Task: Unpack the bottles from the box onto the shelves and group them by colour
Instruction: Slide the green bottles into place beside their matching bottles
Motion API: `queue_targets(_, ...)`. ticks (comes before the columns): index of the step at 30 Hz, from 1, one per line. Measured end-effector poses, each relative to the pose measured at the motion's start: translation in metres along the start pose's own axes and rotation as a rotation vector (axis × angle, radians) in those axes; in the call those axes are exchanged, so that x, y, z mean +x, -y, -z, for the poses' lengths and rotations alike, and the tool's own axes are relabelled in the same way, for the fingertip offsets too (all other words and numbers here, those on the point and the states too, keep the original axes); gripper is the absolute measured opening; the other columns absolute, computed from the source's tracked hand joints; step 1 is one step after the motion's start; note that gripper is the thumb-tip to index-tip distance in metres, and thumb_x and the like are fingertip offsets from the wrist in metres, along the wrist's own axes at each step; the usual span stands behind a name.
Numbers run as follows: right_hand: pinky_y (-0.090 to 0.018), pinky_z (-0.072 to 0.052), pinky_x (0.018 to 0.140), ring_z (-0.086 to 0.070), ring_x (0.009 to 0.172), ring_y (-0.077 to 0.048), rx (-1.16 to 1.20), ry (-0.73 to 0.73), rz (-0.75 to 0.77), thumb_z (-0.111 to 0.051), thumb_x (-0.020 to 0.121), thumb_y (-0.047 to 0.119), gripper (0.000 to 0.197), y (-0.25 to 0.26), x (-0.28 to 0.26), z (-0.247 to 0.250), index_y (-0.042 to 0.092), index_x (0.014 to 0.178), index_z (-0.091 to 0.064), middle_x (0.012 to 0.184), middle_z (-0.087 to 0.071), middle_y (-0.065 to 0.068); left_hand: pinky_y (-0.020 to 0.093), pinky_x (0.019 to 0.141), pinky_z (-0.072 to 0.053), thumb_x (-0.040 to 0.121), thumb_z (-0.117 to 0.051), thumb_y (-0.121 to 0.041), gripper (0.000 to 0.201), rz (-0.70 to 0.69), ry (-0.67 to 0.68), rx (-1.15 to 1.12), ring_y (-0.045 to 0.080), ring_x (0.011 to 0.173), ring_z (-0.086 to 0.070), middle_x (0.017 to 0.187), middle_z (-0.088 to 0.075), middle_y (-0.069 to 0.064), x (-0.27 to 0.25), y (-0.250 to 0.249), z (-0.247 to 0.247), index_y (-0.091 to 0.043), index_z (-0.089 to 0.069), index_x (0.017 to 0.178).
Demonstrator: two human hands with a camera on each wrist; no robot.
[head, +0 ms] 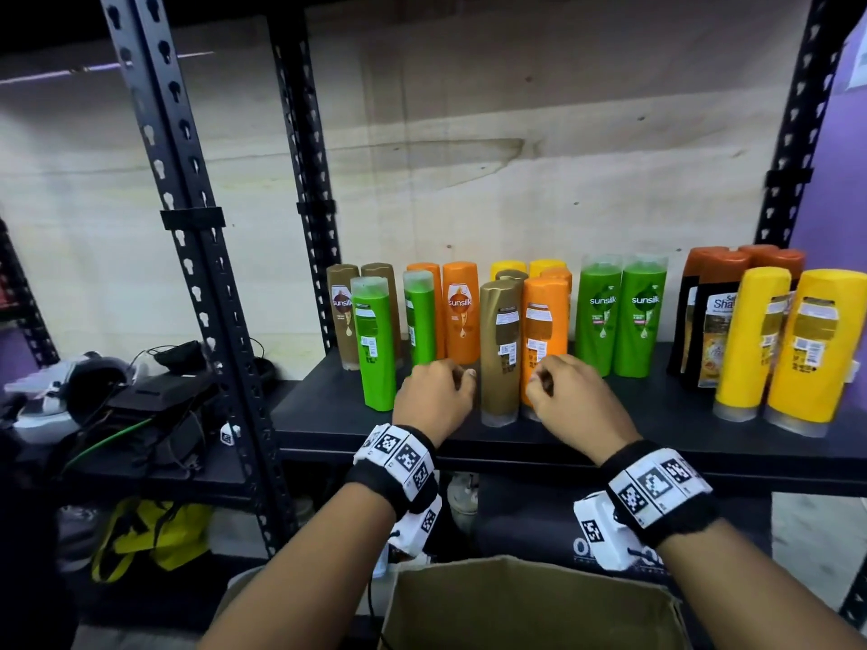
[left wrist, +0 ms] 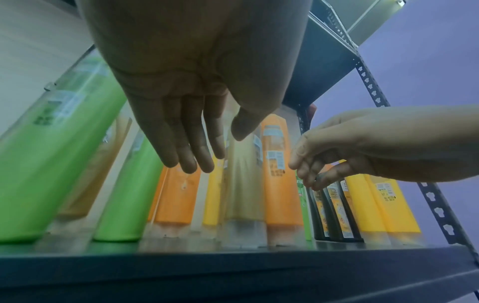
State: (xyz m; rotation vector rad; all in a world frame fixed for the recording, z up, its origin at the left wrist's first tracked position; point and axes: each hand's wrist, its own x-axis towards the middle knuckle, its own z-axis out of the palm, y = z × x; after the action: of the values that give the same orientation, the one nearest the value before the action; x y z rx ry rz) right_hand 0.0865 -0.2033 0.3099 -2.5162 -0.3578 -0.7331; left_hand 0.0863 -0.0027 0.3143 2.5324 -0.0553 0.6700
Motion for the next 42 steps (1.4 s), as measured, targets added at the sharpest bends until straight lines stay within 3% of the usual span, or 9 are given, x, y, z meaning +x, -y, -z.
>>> queue_targets(6,-0.035,-0.051,0.07,-0.058,0.083,-0.017,0.018,0.067,0.055,-0.051,0.096,0.031,0.016,0.034,0.003,-0.006,0.024,0.086,-0.062,0.093,-0.062,0.005,0.042,0.076,-0.057,0.099,-0.053,-0.043,0.034,0.013,-0.004,0.078,0.036,0.09,-0.067,0.092,-0.073,0.012,-0.001,0.025,0.029,-0.017,-0.074,0.096)
queue_targets(12,-0.039,-0.054,0.075,-0.06,0.085,-0.019,0.066,0.115,0.127,-0.051,0.096,0.03,0.019,0.069,0.014,-0.022,0.021,0.09,-0.065,0.095,-0.066,0.001,0.039,0.08,-0.055,0.098,-0.053,-0.046,0.033,0.081,-0.009,0.092,0.036,0.098,-0.065,0.096,-0.072,0.012,0.0,0.057,0.051,-0.022,-0.075,0.1)
queue_targets(16,-0.039,-0.055,0.085,-0.06,0.092,-0.015,0.16,0.119,0.123,-0.053,0.097,0.033,0.02,0.09,0.029,-0.042,0.02,0.109,-0.064,0.106,-0.062,0.002,0.045,0.091,-0.051,0.096,-0.059,-0.036,0.031,0.106,-0.1,0.014,0.035,0.106,-0.062,0.11,-0.066,0.013,0.01,0.08,0.057,-0.011,-0.064,0.113)
queue_targets(20,-0.045,-0.046,0.107,-0.053,0.126,-0.023,0.276,0.081,0.031,-0.055,0.098,0.035,0.052,0.107,0.05,-0.062,0.018,0.145,-0.044,0.142,-0.05,-0.004,0.047,0.102,-0.044,0.093,-0.067,-0.034,0.06,0.135,-0.136,-0.066,0.042,0.122,-0.053,0.133,-0.048,0.02,0.021,0.094,0.054,-0.004,-0.04,0.139)
queue_targets(25,-0.045,-0.03,0.121,-0.031,0.149,-0.031,0.368,0.104,-0.073,-0.058,0.098,0.034,0.08,0.119,0.075,-0.08,0.014,0.161,-0.014,0.164,-0.025,-0.011,0.046,0.107,-0.043,0.093,-0.067,-0.039,0.082,0.136,-0.111,-0.119,0.04,0.13,-0.049,0.143,-0.046,0.022,0.042,0.098,0.047,-0.006,-0.024,0.155)
queue_targets(27,-0.047,-0.029,0.121,-0.03,0.149,-0.034,0.379,0.15,-0.124,-0.058,0.099,0.034,0.084,0.122,0.084,-0.087,0.013,0.162,-0.006,0.164,-0.024,-0.015,0.046,0.106,-0.043,0.092,-0.069,-0.04,0.085,0.144,-0.121,-0.146,0.039,0.132,-0.048,0.145,-0.044,0.023,0.049,0.098,0.044,-0.008,-0.022,0.155)
queue_targets(30,-0.049,-0.034,0.118,-0.039,0.144,-0.037,0.396,0.201,-0.176,-0.057,0.101,0.033,0.082,0.124,0.094,-0.096,0.013,0.162,-0.006,0.159,-0.035,-0.018,0.046,0.107,-0.045,0.09,-0.071,-0.04,0.087,0.141,-0.129,-0.165,0.038,0.134,-0.047,0.151,-0.041,0.021,0.058,0.101,0.039,-0.01,-0.022,0.156)
queue_targets(36,-0.048,-0.048,0.104,-0.06,0.121,-0.038,0.424,0.17,-0.226,-0.054,0.104,0.025,0.059,0.124,0.101,-0.11,0.015,0.153,-0.024,0.133,-0.06,-0.018,0.046,0.104,-0.046,0.086,-0.078,-0.035,0.089,0.13,-0.154,-0.199,0.037,0.129,-0.052,0.143,-0.049,0.018,0.066,0.104,0.031,-0.011,-0.026,0.154)
queue_targets(42,-0.043,-0.048,0.097,-0.059,0.118,-0.039,0.453,0.063,-0.191,-0.055,0.103,0.022,0.045,0.119,0.087,-0.113,0.013,0.143,-0.038,0.13,-0.059,-0.019,0.045,0.103,-0.047,0.084,-0.079,-0.03,0.08,0.131,-0.222,-0.273,0.032,0.129,-0.054,0.141,-0.054,0.013,0.062,0.111,0.033,-0.008,-0.035,0.147)
